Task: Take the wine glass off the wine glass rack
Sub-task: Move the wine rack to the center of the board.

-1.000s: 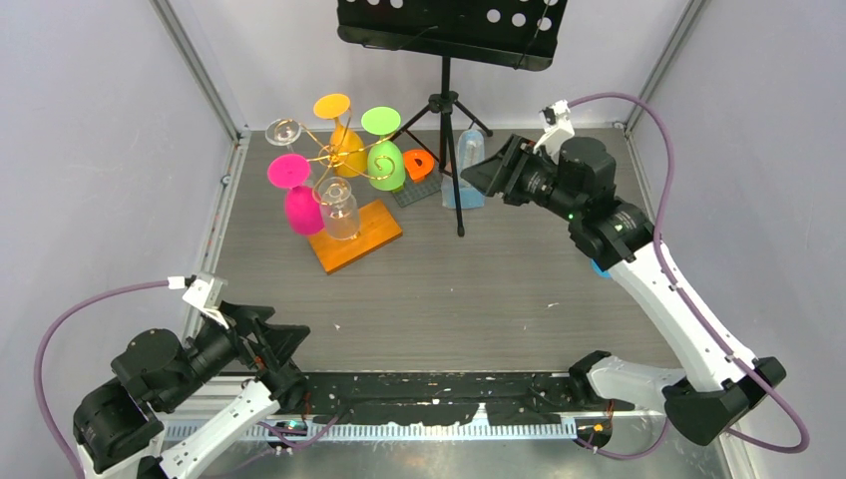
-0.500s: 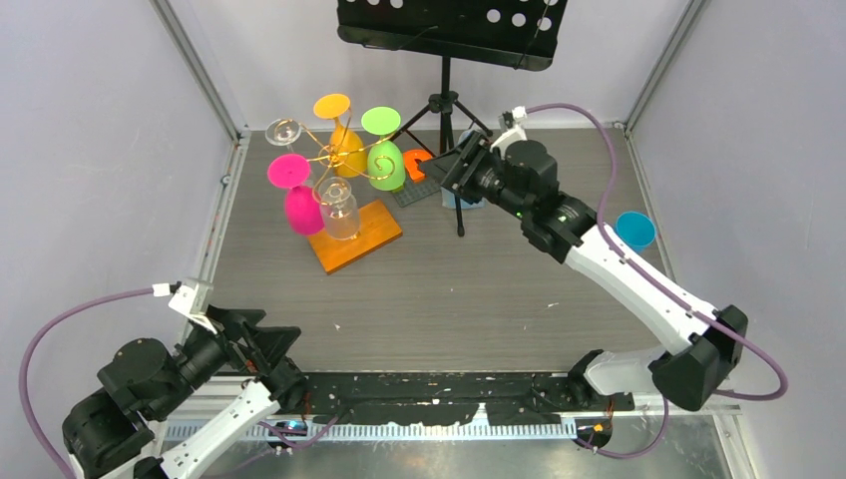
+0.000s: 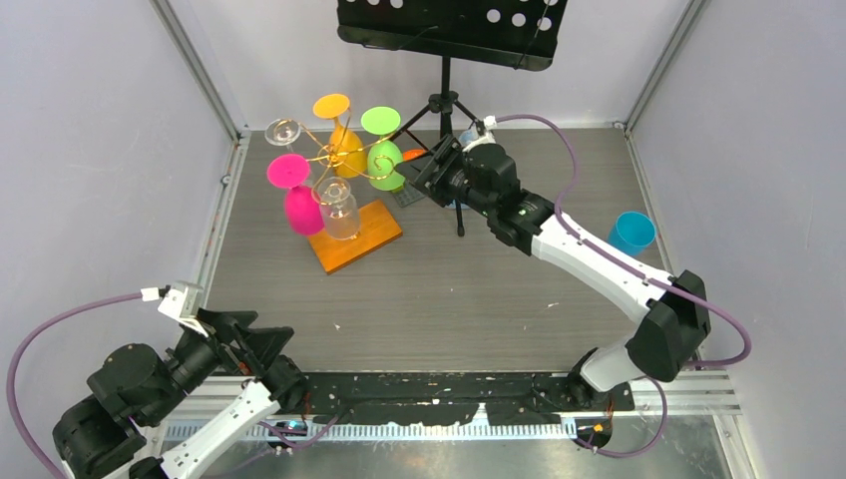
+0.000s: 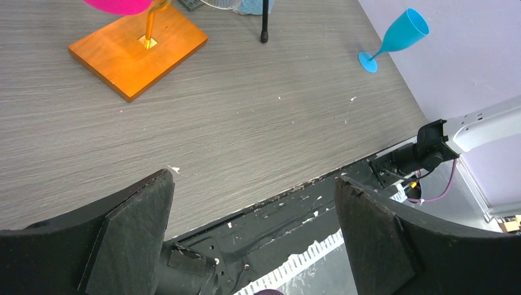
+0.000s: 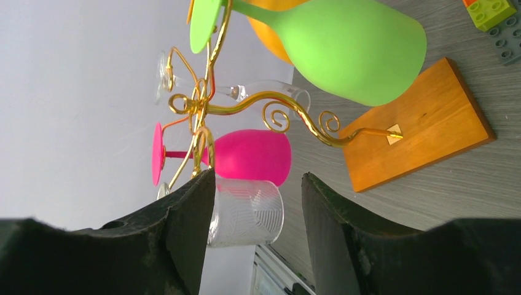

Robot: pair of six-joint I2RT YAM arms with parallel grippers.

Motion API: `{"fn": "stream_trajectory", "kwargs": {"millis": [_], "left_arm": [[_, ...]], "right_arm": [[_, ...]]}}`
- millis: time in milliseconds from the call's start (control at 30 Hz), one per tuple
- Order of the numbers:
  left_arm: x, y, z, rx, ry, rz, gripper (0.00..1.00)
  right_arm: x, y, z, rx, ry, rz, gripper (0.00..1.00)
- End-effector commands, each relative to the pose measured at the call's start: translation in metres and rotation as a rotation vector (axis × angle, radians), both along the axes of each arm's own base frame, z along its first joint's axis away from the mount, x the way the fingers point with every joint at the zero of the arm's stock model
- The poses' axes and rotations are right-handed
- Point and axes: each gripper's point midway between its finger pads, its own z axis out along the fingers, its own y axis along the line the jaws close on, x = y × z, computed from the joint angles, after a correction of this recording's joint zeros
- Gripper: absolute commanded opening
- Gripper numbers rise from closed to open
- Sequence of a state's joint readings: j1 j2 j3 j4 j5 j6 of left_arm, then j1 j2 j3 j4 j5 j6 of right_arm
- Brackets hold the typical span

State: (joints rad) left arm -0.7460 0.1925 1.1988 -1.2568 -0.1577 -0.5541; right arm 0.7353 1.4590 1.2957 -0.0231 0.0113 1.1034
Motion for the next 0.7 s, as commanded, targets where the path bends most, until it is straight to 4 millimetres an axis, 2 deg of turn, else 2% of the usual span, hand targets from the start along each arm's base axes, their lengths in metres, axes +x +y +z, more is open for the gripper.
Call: {"fn": "stream_trajectory", "kwargs": {"millis": [0,400,667], "left_arm": [[-0.001,0.007,0.006,-0.012,-0.019,0.025,1.00],[-0.002,0.010,0.006,-0.003,-0.023,0.027,1.00],[-0.002,0.011,0.005,-0.003,-0.027,0.032,1.00]], "right_arm": [[0.005,0.012,0.045,0.117,-0.066,-0.011,0.59],[0.003,0.025,0.053,0.154,-0.076,-0.003,0.58],[-0.001,0.038,0.058,0.178,-0.074,0.029,0.48]]}}
